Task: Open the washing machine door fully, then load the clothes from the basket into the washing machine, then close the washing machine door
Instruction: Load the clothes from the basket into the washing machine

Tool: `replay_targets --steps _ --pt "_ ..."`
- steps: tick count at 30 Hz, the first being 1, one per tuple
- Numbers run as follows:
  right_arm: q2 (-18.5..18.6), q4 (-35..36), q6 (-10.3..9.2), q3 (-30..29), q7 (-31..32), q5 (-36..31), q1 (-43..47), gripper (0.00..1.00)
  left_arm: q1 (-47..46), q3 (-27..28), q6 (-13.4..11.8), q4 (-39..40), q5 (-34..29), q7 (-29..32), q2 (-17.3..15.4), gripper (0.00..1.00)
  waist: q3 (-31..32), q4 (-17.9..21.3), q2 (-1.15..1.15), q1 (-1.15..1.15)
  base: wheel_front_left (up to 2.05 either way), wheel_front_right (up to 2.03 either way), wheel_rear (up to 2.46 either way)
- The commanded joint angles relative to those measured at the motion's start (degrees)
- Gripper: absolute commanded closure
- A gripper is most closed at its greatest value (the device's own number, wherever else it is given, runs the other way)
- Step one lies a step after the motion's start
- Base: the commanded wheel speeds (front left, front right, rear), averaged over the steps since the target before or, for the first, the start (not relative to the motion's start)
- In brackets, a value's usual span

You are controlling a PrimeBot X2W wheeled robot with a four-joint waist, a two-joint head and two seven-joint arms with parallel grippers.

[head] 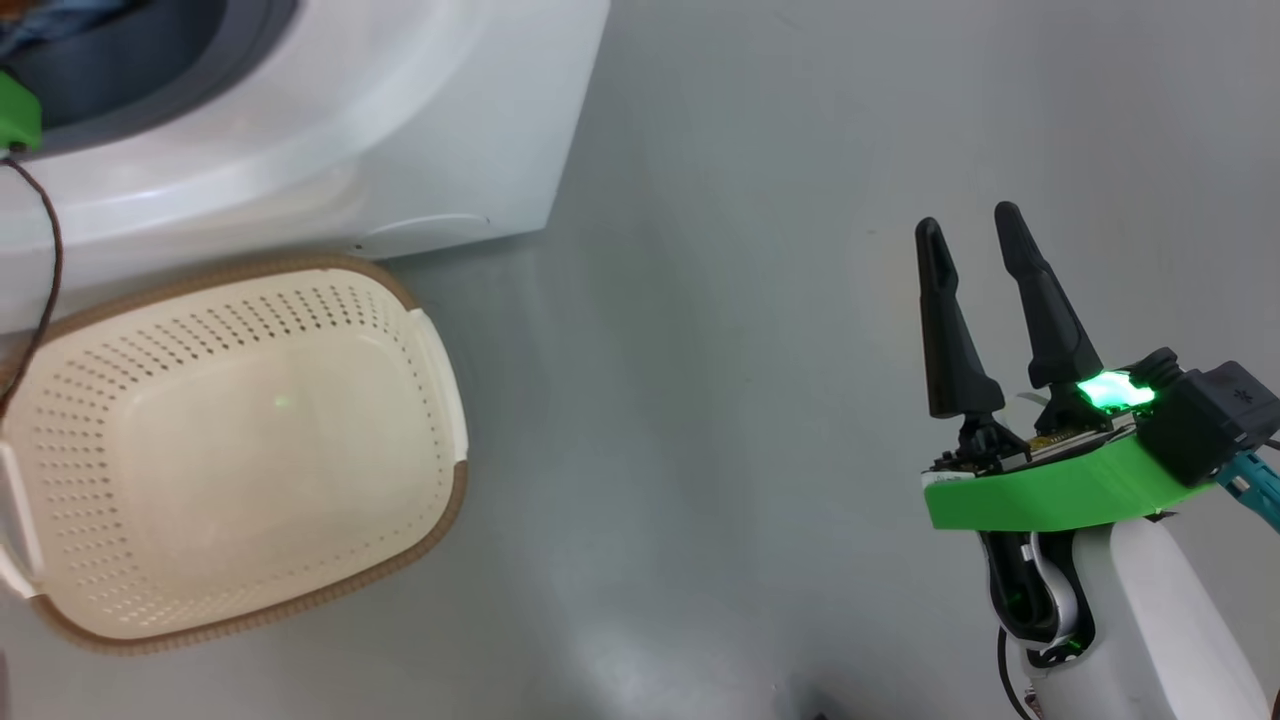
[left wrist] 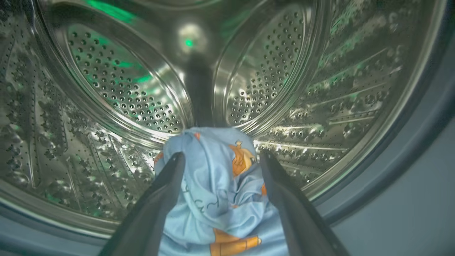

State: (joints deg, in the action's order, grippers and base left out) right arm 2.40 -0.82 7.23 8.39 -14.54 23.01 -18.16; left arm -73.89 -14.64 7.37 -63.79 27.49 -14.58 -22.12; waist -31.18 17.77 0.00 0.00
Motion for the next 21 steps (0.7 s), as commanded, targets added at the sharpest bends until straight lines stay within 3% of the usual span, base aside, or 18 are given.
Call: replay_targets --steps 1,11,21 --pt "0.5 1.0 0.25 0.4 -0.5 -0.9 1.3 0.0 1.3 1.5 0.1 3.3 0.7 -0.4 -2.3 0.0 1.3 -0.8 0.0 0.0 0.0 0.0 0.0" --pt "1.9 0.0 0.25 -0.9 -0.5 -1.2 3.0 0.0 14.2 10.4 0.0 15.6 -1.8 -0.4 0.3 0.0 6.4 -2.5 0.0 0.0 0.0 0.0 0.0" --pt "4.0 -1.2 0.25 -1.7 -0.5 -1.1 5.5 0.0 24.9 14.8 0.1 22.4 -6.2 -0.4 4.1 0.0 11.4 -4.4 0.0 0.0 0.0 0.0 0.0"
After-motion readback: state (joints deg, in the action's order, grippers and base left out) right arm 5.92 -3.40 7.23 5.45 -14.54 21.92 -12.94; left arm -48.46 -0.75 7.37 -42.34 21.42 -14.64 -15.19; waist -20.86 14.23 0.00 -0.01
